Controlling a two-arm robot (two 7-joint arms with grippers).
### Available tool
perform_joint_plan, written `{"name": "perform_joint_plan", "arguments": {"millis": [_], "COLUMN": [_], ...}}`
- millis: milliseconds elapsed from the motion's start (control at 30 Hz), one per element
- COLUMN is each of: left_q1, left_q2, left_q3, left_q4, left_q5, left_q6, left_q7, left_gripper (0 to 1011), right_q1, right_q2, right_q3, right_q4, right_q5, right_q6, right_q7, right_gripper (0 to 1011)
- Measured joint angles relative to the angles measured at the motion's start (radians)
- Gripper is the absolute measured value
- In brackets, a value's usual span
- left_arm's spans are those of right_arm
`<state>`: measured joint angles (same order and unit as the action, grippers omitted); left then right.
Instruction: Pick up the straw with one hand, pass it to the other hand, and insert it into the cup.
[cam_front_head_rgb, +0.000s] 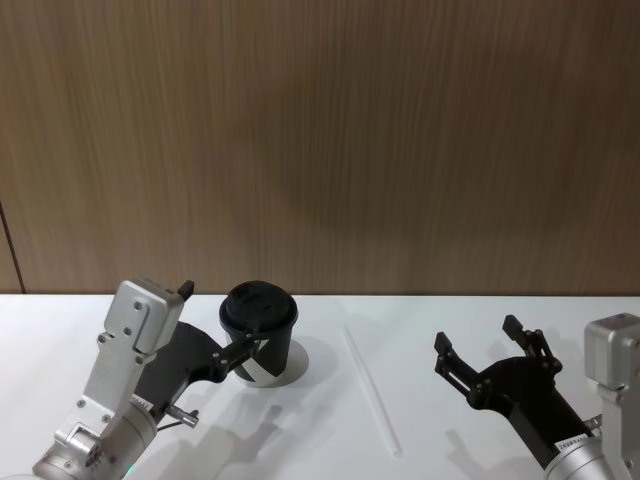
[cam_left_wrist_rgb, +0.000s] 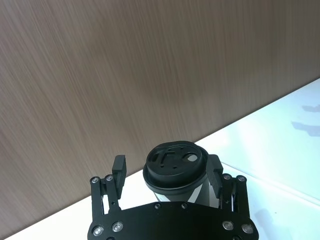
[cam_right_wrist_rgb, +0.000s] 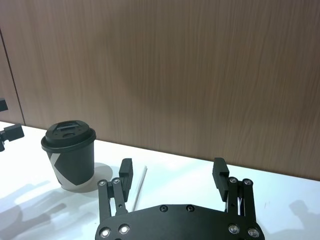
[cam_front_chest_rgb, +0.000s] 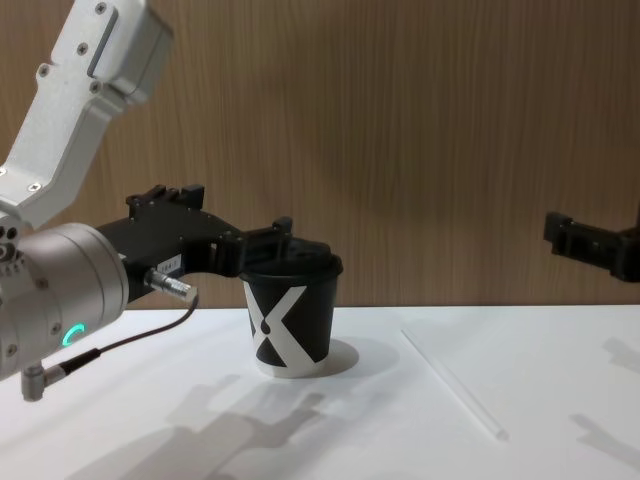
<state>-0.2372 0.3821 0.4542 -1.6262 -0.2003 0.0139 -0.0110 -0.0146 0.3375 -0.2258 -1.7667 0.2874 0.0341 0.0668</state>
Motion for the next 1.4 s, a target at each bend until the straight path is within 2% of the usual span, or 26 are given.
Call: {"name": "perform_joint_plan", "arguments": {"millis": [1400], "left_q1": [0.000], "left_q2": [0.000], "left_q3": [0.000], "left_q4": [0.000], "left_q5": [0.000], "left_q6": [0.000], "left_q7": [0.000], "left_gripper": [1003], "right_q1": [0.000], "right_q2": [0.001], "right_q3": [0.001], "right_q4": [0.000], "right_q5": [0.000], "right_q6": [0.000], "right_q7": [0.002], "right_gripper": [1001]}}
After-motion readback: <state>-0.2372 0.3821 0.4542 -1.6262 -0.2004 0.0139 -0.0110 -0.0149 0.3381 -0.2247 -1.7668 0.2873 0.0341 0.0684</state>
